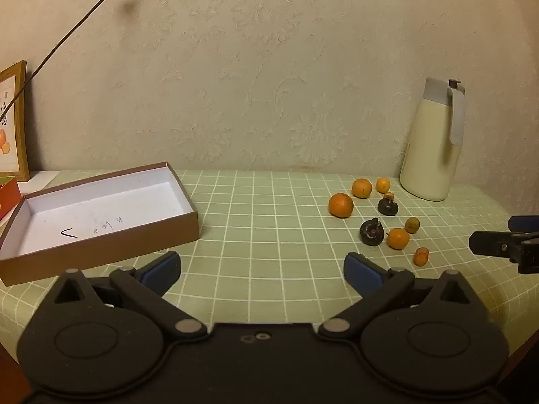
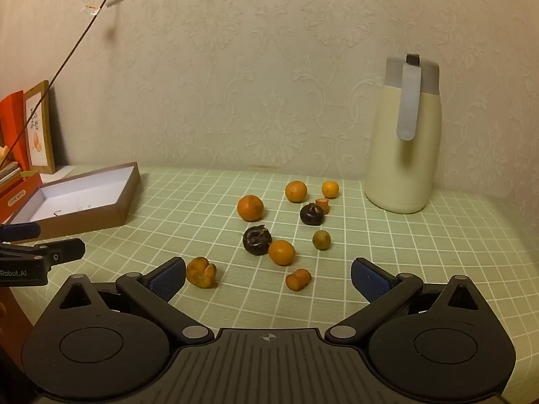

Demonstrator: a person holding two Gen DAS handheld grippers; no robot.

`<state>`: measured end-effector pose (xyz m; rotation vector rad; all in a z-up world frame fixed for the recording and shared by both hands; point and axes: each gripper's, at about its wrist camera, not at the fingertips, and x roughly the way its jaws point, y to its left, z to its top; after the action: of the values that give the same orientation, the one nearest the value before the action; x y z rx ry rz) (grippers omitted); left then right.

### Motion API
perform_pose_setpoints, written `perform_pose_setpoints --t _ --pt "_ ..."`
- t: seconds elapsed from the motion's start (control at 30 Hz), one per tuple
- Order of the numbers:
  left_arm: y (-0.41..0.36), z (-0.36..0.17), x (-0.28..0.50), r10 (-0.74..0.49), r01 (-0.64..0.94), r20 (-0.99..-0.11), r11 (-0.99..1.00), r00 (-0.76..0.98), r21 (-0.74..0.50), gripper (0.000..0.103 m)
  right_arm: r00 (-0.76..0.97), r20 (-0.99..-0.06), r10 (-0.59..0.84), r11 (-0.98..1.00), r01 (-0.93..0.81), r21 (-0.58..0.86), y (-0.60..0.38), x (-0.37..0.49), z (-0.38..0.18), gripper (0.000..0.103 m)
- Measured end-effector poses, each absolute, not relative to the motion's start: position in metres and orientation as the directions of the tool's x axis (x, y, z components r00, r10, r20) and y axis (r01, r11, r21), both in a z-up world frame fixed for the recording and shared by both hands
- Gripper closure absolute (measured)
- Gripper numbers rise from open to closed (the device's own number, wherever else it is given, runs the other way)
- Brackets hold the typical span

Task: Organize fruits

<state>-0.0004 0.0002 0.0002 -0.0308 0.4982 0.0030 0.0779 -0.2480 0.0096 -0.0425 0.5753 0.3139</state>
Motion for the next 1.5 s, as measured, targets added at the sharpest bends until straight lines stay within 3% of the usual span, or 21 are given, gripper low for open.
perform_pose_setpoints --t 1.5 --pt "-0.0026 -0.0048 0.0026 0.004 -0.009 -0.495 1.0 0.869 -0.007 0.006 0.791 -0.542 0.284 0.952 -0.301 0.059 -0.2501 0.0776 0.0107 0.0"
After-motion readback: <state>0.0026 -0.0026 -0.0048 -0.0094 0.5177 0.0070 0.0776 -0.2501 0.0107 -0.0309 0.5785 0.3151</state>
